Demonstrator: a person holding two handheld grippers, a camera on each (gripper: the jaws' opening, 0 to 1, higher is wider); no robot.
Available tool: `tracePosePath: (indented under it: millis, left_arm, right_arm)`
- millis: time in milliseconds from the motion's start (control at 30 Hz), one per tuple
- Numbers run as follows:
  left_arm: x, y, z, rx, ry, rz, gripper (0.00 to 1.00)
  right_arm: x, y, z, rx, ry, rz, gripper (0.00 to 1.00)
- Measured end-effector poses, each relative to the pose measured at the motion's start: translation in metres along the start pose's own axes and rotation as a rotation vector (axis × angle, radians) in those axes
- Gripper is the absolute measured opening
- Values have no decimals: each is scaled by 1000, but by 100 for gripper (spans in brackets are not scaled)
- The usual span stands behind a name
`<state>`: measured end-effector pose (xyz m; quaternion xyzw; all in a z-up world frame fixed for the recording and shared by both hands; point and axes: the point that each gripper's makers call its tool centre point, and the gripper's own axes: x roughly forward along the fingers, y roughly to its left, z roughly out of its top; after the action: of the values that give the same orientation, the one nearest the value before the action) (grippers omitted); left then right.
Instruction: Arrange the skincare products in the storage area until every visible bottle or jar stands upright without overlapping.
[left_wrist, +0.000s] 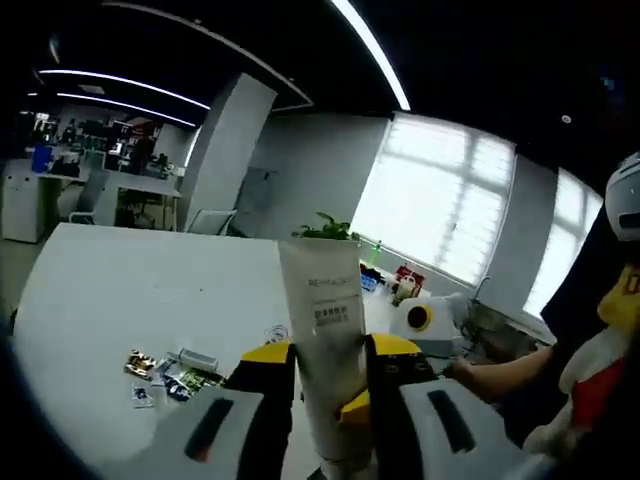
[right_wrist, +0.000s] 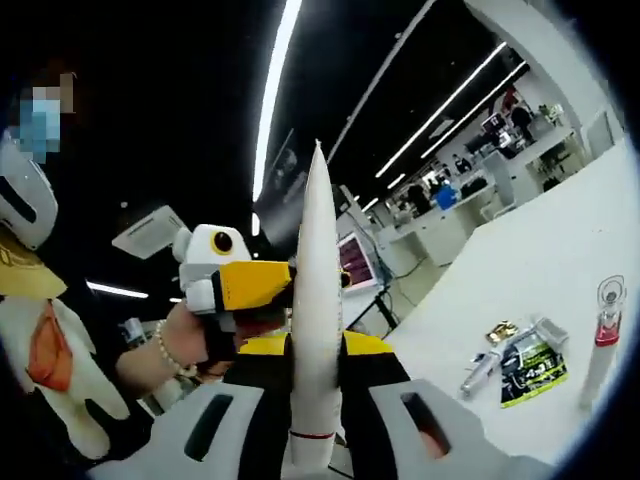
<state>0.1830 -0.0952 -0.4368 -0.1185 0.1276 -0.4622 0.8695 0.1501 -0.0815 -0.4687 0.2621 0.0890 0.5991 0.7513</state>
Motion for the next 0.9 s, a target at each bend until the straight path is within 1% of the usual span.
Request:
tracePosePath:
  millis: [33,67,100,133,167,233,267,300,400,467,533,600,700,767,900]
  left_arm:
    - [-1,1,-1,-8,5,0,33]
    - [-1,-1,0,-10,1,-20,37]
    - [-2,-8,1,-20,1,-63,38]
    - [-5,-15,2,-28,6,-111,38]
    - [-6,-18,5,-15,-3,-131,37]
    - [-9,-27,6,8,11,-168,36]
    - [-10,-30,5,28,22,-188,35]
    - [-11,-33,3,53,45,-215,35]
    - [-15,-33,-3,76,102,-233,35]
    - [-16,-33,-6,83,129,-239,34]
    - [-17,-35,-9,96,151,-254,29]
    - [-18,-37,-10,111,162,-263,24]
    - [-17,-33,-14,120,179,-249,24]
    - [-18,-33,-17,118,188,-250,25]
    - [-19,-35,-21,151,212,-257,24]
  right_arm:
    - [1,8,-1,11,9,33,17]
    - [1,15,-2,19,10,71,17]
    - [2,26,-2,25,10,124,17]
    - [2,32,-2,35,10,153,17]
    - [3,36,-1,55,5,173,17]
    - [3,45,-2,63,9,217,17]
    - [3,46,-3,61,16,225,17]
    - [4,49,-5,47,39,238,17]
    - [6,50,-12,21,89,245,17]
    - [7,50,-15,6,98,244,17]
    - [8,48,-17,-8,103,236,17]
    - [8,45,-18,-19,107,227,17]
    - [7,41,-22,-34,126,215,17]
    - [6,40,-25,-55,142,215,17]
    - [5,38,-29,-98,158,214,17]
